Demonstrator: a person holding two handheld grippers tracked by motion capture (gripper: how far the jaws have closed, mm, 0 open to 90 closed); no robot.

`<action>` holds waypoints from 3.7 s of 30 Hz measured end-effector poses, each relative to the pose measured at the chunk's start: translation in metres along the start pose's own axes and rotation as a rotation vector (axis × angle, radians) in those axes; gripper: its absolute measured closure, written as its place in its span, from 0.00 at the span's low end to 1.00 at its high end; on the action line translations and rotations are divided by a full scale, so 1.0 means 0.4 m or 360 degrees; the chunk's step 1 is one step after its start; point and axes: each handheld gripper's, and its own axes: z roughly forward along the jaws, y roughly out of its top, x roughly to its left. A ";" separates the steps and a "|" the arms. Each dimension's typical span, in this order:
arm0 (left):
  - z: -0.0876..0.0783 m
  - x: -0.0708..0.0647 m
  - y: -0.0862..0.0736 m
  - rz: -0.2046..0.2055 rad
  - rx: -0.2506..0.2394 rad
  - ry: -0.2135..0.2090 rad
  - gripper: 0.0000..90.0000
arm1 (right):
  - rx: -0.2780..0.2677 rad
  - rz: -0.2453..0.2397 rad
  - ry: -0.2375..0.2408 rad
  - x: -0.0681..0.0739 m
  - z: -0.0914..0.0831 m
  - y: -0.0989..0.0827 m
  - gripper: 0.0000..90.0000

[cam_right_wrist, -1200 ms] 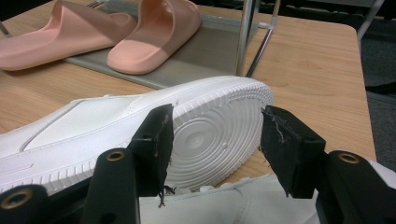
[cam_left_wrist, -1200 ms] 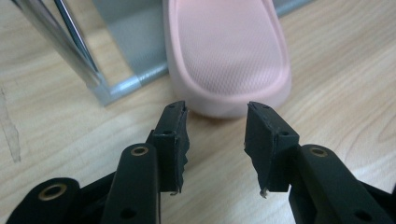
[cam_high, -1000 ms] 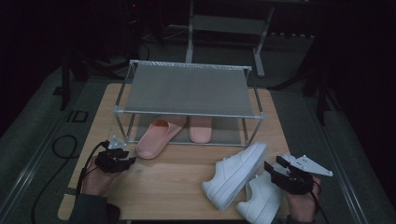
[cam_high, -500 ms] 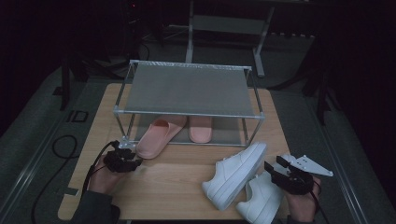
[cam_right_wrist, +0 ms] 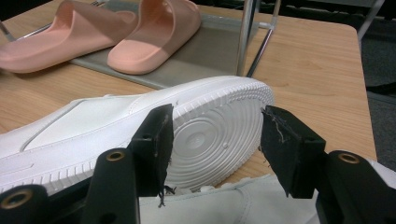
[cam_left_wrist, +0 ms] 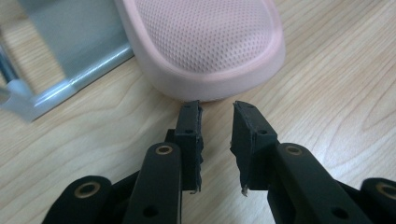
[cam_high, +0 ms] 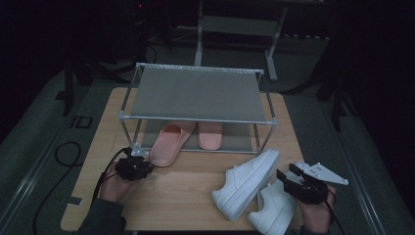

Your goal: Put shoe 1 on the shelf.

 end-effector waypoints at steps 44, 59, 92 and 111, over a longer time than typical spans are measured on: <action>0.125 -0.038 0.153 0.0114 -0.0070 -0.0021 0.93 | -0.0002 0.0004 -0.0001 -0.003 -0.001 -0.002 0.48; 0.166 -0.041 0.192 0.0101 -0.0070 -0.0045 0.92 | -0.0001 0.0007 -0.0001 -0.004 -0.001 -0.002 0.48; 0.100 -0.143 0.204 0.0195 -0.0204 -0.0322 0.65 | 0.0003 0.0017 -0.0008 -0.010 -0.001 -0.006 0.48; 0.095 -0.198 0.213 0.0181 -0.0280 -0.0482 0.62 | 0.0015 0.0006 -0.0001 -0.007 0.005 -0.008 0.49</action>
